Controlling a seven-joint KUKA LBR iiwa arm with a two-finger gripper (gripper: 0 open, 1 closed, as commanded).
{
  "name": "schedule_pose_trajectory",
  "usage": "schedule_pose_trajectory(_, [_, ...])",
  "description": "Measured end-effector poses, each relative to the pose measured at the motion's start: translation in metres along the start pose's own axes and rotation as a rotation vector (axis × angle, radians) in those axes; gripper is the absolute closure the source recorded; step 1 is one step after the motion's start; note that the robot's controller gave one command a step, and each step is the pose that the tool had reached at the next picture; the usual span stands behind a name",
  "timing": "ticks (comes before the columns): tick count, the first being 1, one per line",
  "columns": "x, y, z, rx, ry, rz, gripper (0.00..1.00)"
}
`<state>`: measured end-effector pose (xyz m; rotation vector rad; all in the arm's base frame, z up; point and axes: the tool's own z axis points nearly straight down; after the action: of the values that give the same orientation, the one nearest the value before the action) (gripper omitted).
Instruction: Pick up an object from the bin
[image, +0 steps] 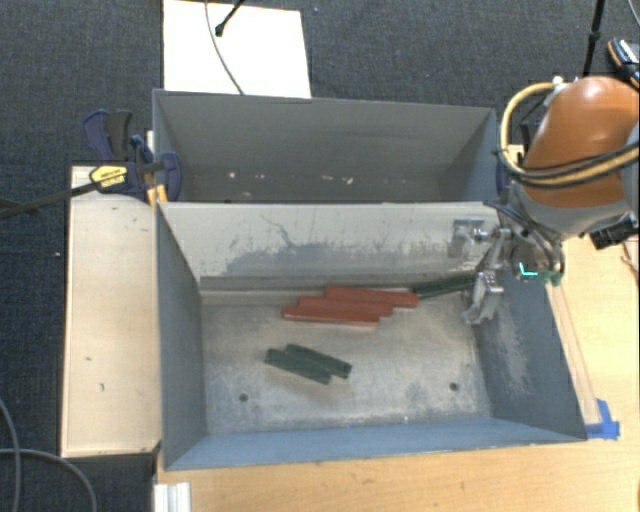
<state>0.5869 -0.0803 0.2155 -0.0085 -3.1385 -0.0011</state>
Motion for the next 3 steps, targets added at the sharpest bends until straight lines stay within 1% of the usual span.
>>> schedule_pose_trajectory(1, [-0.002, 0.000, -0.004, 0.001, -0.007, -0.002, 0.00])
schedule_pose_trajectory(2, [-0.002, 0.045, 0.069, 0.000, -0.011, 0.001, 0.00])
schedule_pose_trajectory(3, [-0.001, 0.062, 0.094, 0.000, -0.003, 0.020, 0.00])
